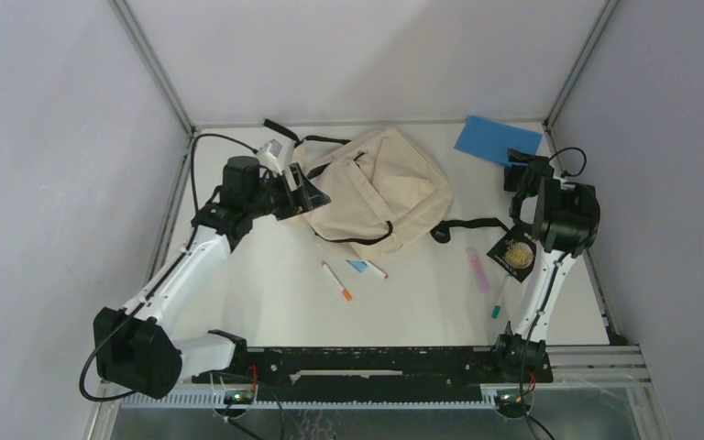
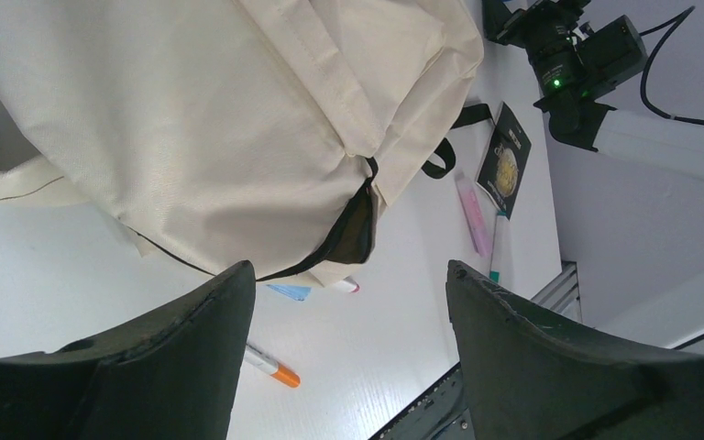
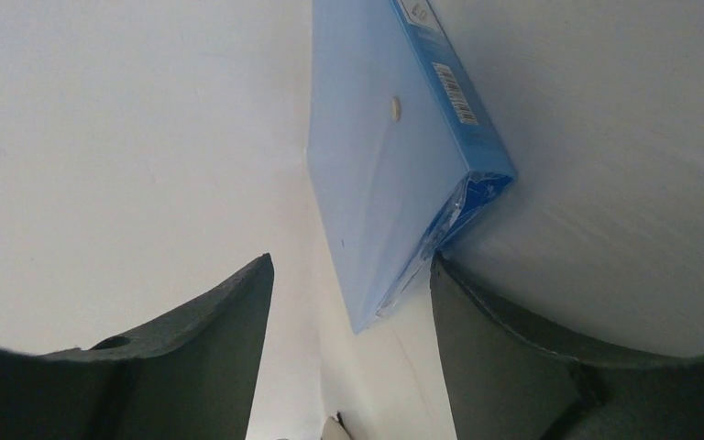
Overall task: Pack the student bag
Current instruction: Pick up the files from the center of the board.
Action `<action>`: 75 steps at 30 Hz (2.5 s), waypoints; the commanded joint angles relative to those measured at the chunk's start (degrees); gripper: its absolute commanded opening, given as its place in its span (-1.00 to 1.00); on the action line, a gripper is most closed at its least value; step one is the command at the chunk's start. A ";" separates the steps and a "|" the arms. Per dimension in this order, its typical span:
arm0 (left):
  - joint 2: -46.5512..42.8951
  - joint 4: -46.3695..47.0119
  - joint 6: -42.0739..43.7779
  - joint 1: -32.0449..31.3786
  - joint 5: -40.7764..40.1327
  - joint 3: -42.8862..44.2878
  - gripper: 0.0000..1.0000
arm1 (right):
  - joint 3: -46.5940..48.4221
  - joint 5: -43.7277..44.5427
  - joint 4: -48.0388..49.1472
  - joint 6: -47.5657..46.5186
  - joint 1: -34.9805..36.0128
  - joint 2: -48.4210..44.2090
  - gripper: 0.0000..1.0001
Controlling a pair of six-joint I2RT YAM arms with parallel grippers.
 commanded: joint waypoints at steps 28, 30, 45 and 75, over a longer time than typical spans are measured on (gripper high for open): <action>4.04 2.81 1.38 -0.17 2.90 4.33 0.61 | 10.28 -2.55 1.52 0.02 -1.49 7.07 0.25; 4.30 2.81 1.45 -0.15 2.90 4.34 0.61 | 11.07 -2.18 1.36 0.21 -1.48 7.65 -0.14; 4.52 2.67 1.21 -0.18 2.19 4.68 0.61 | -7.00 -8.34 18.43 3.61 -2.31 -4.67 -1.00; -8.89 -4.61 -2.51 13.29 9.34 11.09 0.72 | 11.53 15.30 -58.03 -82.76 44.04 -53.01 -1.00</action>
